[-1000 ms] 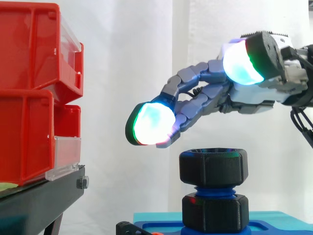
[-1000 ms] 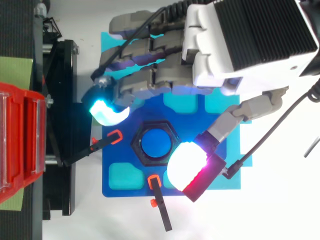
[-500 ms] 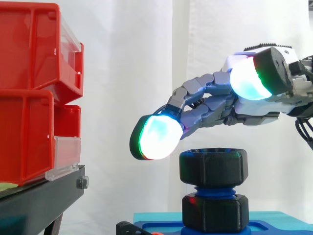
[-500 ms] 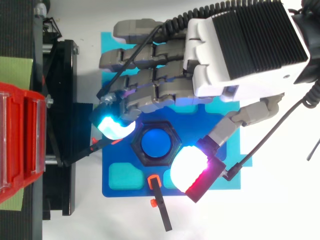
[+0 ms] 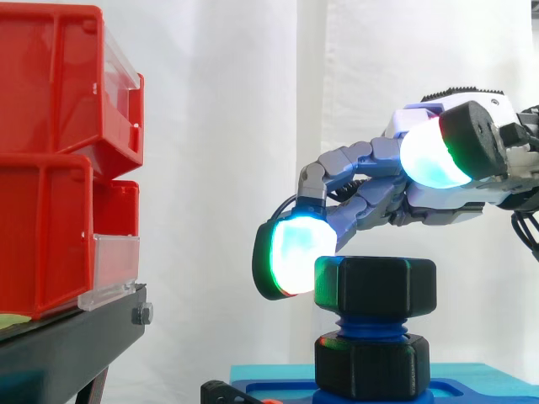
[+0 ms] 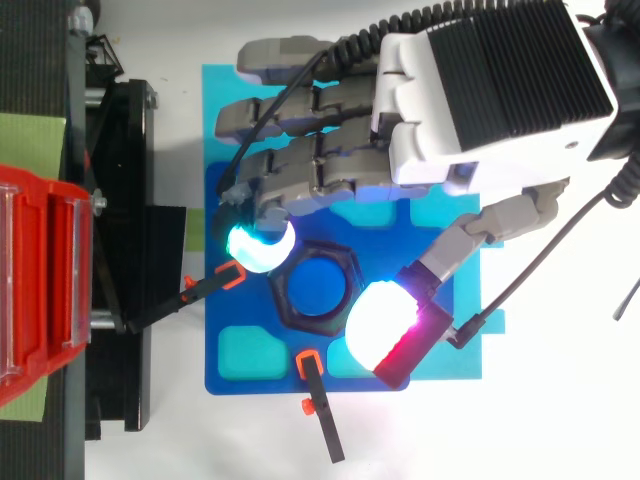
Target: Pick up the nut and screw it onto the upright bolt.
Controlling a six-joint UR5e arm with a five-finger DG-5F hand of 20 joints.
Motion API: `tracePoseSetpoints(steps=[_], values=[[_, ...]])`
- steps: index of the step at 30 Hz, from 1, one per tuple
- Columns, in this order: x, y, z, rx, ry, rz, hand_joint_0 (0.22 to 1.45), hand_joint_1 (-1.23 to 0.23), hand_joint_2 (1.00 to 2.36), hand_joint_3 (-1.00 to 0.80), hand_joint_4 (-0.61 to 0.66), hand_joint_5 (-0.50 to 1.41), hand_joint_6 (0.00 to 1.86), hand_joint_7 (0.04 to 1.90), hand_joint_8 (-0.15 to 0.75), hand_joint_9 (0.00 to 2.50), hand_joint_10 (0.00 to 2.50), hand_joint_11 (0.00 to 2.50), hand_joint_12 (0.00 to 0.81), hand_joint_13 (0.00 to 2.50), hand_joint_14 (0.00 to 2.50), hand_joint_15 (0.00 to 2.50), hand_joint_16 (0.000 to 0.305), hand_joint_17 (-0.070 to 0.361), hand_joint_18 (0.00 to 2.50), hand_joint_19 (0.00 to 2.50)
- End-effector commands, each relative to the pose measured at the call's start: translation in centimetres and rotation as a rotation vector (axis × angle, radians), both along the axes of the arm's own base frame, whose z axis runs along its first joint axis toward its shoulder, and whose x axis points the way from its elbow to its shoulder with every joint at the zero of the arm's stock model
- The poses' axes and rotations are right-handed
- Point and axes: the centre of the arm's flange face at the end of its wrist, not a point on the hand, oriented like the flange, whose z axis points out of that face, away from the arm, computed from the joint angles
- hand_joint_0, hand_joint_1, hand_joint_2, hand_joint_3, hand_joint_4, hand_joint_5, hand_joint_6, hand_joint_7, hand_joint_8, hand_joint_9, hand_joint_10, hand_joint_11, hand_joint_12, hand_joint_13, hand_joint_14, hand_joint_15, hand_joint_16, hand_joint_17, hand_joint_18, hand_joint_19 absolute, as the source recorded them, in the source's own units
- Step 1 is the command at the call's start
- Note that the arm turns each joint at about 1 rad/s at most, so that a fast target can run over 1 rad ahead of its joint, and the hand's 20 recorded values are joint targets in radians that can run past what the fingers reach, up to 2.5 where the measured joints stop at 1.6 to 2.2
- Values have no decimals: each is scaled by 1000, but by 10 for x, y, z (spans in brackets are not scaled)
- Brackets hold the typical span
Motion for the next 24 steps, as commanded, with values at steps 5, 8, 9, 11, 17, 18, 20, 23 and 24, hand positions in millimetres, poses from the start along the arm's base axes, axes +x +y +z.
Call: tracePoseSetpoints(steps=[5,8,9,11,17,18,20,23,24], values=[[-1,-7,0,0,0,-8,458,-211,1000,-500,245,-41,505,1302,302,731,0,0,336,427,0,0,36,82,76,0],[-2,-12,-1,-1,1,-15,463,-218,1000,-500,244,-18,504,1397,310,801,0,0,330,489,0,0,35,79,151,0],[-2,-14,0,-1,-1,-16,464,-219,1000,-500,225,-6,503,1446,308,827,0,0,330,507,0,0,34,77,170,0],[-3,-17,0,-1,-1,-19,467,-223,1000,-500,209,9,503,1478,306,882,0,0,322,555,0,0,33,75,231,0],[-4,-21,0,-2,-1,-19,472,-223,1000,-500,152,50,500,1523,304,1091,0,0,294,700,0,0,29,65,410,0],[-4,-22,0,-2,-2,-21,473,-224,1000,-500,141,60,500,1532,301,1126,0,0,285,728,0,0,29,65,431,1],[-4,-24,1,-2,-4,-22,479,-229,1000,-500,126,67,504,1510,287,1212,0,0,269,793,0,0,27,62,529,32],[-5,-26,0,-2,-2,-24,484,-236,1000,-500,99,79,510,1494,263,1333,0,0,246,875,0,0,25,56,648,72],[-5,-27,0,-2,-1,-25,485,-237,1000,-500,99,81,511,1487,254,1374,0,0,241,897,0,0,25,56,648,76]])
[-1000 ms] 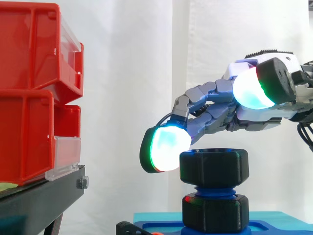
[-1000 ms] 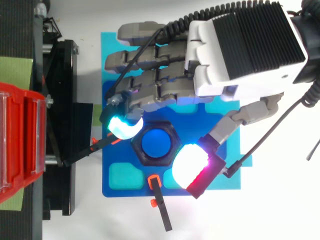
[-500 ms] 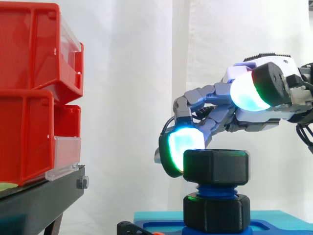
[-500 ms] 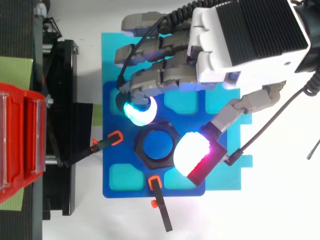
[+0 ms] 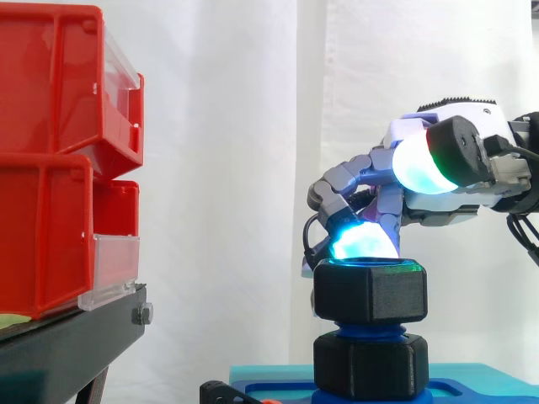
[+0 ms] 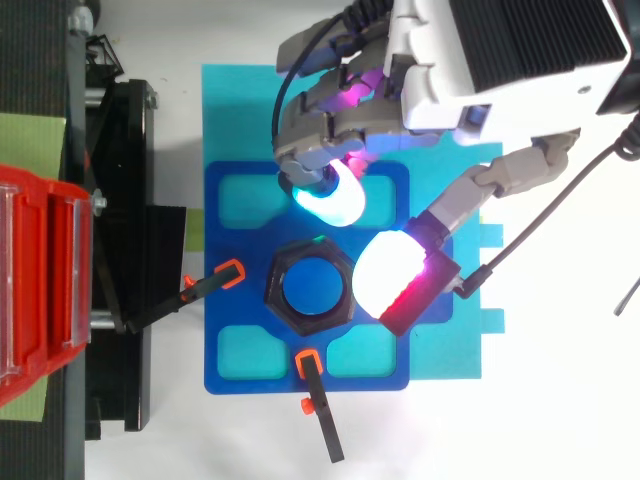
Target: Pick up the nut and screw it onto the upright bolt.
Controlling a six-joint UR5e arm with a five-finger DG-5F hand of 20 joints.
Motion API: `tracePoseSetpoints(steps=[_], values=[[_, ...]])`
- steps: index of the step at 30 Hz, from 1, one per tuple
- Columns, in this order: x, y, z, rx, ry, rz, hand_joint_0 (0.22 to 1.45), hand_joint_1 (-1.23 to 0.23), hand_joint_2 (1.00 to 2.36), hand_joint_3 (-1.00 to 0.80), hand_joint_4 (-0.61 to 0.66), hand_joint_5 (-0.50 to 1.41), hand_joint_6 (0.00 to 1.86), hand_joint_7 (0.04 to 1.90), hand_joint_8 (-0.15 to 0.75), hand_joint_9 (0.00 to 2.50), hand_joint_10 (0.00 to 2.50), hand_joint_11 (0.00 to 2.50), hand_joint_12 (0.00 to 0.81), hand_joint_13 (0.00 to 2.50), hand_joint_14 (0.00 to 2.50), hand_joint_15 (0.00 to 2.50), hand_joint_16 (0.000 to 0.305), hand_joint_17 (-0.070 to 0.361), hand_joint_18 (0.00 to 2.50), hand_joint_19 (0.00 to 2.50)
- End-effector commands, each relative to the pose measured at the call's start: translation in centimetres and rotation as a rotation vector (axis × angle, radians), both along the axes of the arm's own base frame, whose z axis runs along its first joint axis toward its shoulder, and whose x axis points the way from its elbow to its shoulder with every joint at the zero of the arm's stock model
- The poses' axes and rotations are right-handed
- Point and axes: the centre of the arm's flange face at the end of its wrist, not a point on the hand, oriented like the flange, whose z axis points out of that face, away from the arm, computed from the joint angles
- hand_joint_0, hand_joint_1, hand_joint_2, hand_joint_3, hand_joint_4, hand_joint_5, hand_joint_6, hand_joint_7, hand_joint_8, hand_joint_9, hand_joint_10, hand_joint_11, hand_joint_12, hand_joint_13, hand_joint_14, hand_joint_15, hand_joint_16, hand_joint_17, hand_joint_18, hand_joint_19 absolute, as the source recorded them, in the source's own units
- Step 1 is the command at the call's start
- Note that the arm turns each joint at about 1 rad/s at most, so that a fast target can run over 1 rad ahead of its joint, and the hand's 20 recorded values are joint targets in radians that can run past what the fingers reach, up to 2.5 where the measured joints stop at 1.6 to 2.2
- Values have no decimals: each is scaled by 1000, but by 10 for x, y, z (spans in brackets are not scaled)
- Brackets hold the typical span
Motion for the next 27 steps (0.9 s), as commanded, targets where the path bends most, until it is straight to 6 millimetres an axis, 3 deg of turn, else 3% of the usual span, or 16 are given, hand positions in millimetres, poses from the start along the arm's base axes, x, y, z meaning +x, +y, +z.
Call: tracePoseSetpoints(steps=[1,4,9,11,14,27], values=[[-1,-5,0,0,2,-5,485,-238,1000,-500,99,81,511,1489,252,1389,0,0,241,901,0,0,25,56,653,79],[-2,-9,0,0,2,-7,485,-232,1000,-500,150,53,502,1436,284,1371,0,0,259,881,0,0,27,60,627,67],[1,-12,10,1,-25,15,476,-218,1000,-500,292,-65,504,977,308,1206,0,0,300,797,0,0,32,72,562,62],[6,-11,27,-4,-58,28,472,-218,1000,-500,263,-98,503,789,300,1121,0,0,304,755,0,0,34,77,512,66],[8,-10,29,-4,-73,38,469,-223,1000,-500,217,-137,501,640,272,991,0,0,300,648,0,0,35,79,417,44],[14,11,29,-7,-106,62,453,-201,1000,-500,160,-167,500,550,224,658,0,0,314,328,0,0,36,80,16,0]])
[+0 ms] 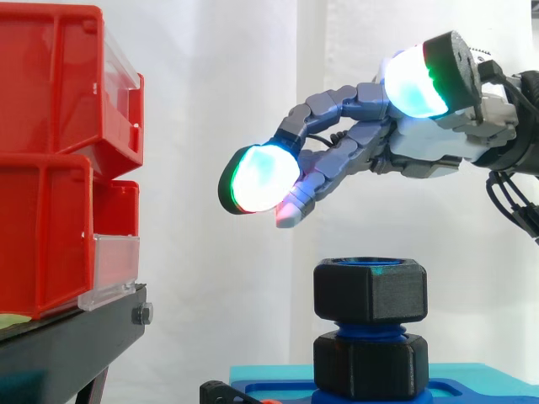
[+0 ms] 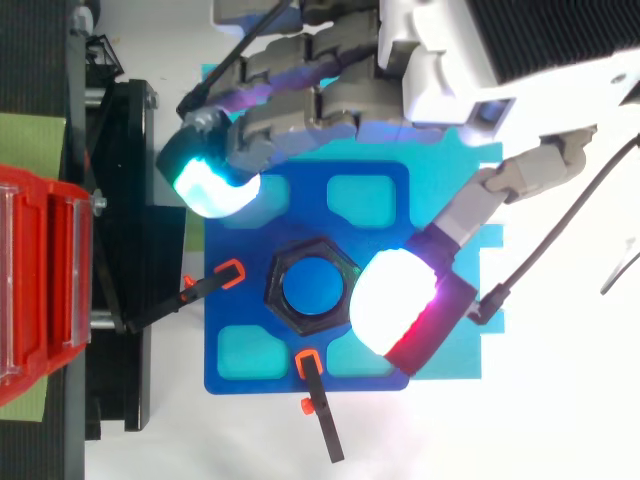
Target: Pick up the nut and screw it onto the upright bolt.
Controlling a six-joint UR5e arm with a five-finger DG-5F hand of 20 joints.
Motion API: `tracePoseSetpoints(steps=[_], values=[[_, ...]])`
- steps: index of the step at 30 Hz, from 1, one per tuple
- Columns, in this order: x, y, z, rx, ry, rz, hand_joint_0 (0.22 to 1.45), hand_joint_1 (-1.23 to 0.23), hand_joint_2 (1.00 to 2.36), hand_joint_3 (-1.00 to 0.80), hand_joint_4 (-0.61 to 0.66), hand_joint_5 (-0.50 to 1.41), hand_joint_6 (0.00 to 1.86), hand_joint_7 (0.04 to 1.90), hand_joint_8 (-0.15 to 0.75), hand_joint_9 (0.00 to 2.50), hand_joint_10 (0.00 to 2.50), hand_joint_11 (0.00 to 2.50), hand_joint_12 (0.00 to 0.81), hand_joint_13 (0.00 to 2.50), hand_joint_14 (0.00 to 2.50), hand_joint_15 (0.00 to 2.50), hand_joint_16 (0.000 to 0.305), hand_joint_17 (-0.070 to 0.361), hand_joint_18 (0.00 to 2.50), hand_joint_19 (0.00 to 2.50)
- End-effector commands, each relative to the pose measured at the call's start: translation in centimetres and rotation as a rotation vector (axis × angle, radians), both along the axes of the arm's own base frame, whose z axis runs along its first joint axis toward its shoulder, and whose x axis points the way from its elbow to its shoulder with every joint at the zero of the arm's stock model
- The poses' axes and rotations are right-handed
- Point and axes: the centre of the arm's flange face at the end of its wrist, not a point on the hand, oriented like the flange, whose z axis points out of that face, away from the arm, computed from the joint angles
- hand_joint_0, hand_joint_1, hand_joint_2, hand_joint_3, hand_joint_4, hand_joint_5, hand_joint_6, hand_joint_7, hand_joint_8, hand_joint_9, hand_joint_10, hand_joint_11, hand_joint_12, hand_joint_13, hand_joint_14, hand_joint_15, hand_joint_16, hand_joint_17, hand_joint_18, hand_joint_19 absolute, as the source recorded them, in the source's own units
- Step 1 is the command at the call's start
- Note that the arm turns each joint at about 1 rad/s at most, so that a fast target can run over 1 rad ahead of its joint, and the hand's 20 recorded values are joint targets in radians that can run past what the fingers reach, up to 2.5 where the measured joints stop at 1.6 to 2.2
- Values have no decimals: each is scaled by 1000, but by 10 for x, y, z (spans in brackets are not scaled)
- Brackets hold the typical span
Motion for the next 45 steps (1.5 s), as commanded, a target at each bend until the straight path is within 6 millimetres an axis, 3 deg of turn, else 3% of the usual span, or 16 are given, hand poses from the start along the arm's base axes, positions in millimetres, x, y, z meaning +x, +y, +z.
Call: tracePoseSetpoints(steps=[1,13,22,33,45], values=[[0,7,-4,1,13,8,453,-201,1000,-500,156,-169,500,549,219,626,0,0,318,294,0,0,36,81,0,0],[-7,22,-31,7,72,-14,449,-193,1000,-500,166,-168,501,564,231,591,0,0,323,255,0,0,38,85,0,0],[-8,32,-35,6,92,-1,454,-198,1000,-500,206,-138,502,697,255,657,0,0,329,318,0,0,37,84,0,0],[-9,30,-36,7,95,-6,466,-214,1000,-500,270,-82,505,1086,297,830,0,0,339,522,0,0,35,80,190,0],[-10,21,-36,22,93,-14,482,-235,1000,-500,232,-21,504,1409,323,1000,0,0,317,668,0,0,32,72,344,0]])
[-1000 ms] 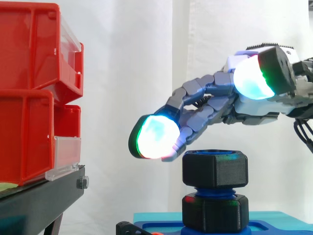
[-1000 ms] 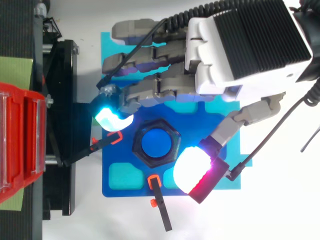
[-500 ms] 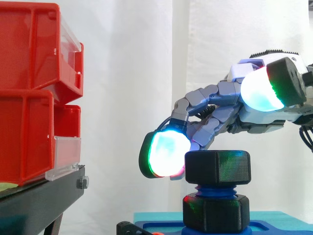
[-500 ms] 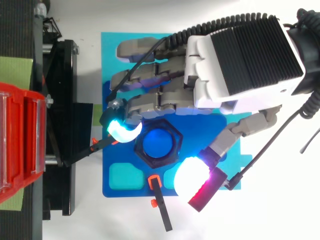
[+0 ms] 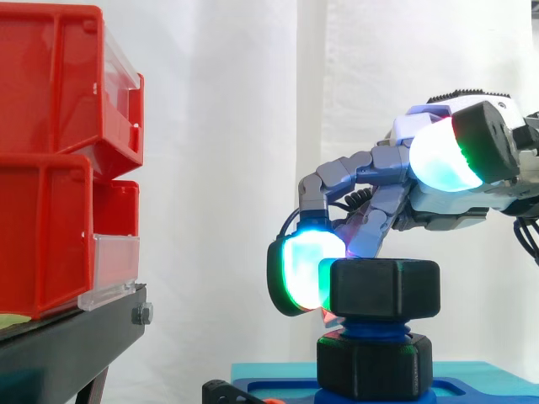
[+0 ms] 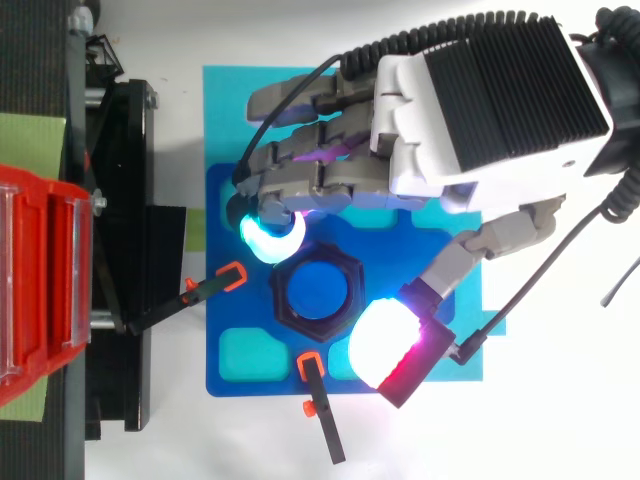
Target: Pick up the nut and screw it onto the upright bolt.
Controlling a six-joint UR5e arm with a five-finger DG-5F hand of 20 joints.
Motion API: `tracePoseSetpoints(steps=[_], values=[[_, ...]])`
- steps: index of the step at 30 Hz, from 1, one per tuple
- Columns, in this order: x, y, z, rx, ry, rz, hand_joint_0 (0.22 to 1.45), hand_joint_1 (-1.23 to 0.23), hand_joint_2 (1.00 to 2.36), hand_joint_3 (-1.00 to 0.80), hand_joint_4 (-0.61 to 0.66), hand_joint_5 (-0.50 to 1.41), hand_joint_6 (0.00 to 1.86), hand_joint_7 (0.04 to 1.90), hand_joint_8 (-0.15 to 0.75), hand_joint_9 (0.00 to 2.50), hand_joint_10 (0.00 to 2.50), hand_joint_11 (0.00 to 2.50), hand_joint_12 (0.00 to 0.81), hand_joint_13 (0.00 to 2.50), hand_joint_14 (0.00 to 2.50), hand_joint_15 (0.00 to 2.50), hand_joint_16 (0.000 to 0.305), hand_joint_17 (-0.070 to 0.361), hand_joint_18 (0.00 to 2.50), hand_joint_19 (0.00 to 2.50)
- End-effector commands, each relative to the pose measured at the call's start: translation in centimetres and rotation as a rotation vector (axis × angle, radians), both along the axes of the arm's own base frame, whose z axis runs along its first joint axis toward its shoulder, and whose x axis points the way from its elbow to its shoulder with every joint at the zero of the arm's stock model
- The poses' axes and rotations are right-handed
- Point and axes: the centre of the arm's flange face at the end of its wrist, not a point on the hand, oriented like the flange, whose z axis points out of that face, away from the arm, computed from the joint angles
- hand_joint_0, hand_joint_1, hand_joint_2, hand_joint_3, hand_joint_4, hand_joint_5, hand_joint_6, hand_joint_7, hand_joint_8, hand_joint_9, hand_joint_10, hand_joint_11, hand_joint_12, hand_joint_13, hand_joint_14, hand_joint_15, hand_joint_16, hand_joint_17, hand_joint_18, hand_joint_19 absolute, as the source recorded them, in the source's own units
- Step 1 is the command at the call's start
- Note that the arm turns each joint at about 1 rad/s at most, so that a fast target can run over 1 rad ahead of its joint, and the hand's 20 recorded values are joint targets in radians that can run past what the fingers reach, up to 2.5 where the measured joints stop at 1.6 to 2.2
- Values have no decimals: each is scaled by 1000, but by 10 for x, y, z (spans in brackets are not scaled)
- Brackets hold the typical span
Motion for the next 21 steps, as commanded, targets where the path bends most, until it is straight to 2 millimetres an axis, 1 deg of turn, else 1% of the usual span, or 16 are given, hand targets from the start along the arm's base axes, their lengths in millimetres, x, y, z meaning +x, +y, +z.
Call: tracePoseSetpoints(steps=[1,2,5,7,8,9,10,11,12,13,15,16,18,20,21], values=[[0,-3,0,2,-2,-3,483,-236,1000,-500,234,-17,504,1427,325,1020,0,0,315,671,0,0,32,71,358,0],[0,-4,0,2,-2,-5,485,-240,1000,-500,220,-8,503,1461,329,1043,0,0,307,700,0,0,30,68,408,0],[-1,-8,0,3,-2,-9,489,-243,1000,-500,204,22,502,1488,324,1138,0,0,289,783,0,0,29,65,493,21],[-1,-10,0,3,-2,-11,493,-242,1000,-500,168,48,500,1525,315,1286,0,0,268,873,0,0,26,59,600,57],[-2,-12,0,3,-2,-15,498,-242,1000,-500,135,59,517,1511,311,1382,1,2,256,949,0,0,24,55,680,98],[-2,-12,0,2,3,-17,502,-241,1000,-500,116,60,537,1459,311,1465,1,36,237,997,0,0,24,53,752,128],[-2,-12,0,2,3,-17,502,-242,1000,-500,118,60,541,1446,306,1468,0,32,236,1007,0,0,23,53,755,135],[-3,-16,0,2,3,-20,504,-242,1000,-500,97,60,565,1400,300,1530,2,60,220,1072,0,6,22,50,843,167],[-3,-17,0,3,3,-21,506,-243,1000,-500,78,60,578,1370,300,1581,2,75,215,1104,0,11,21,48,875,188],[-3,-18,0,5,3,-21,506,-244,1000,-500,75,60,582,1363,300,1590,0,79,214,1117,0,20,21,47,898,202],[-3,-21,0,5,5,-26,510,-249,1000,-500,40,58,619,1277,281,1668,3,102,198,1194,0,21,19,42,964,223],[-3,-21,0,5,5,-26,510,-251,1000,-500,34,59,625,1261,275,1675,3,104,194,1194,1,19,19,42,991,231],[-3,-27,6,3,1,-25,512,-259,1000,-500,21,58,642,1222,272,1730,5,126,179,1235,2,27,17,38,1027,240],[-3,-29,9,4,-3,-24,512,-262,1000,-500,10,59,644,1216,272,1736,5,134,177,1245,2,34,17,38,1031,244],[-1,-31,13,4,-12,-28,512,-262,1000,-500,20,59,632,1247,273,1737,5,141,185,1245,1,39,17,38,1016,233]])
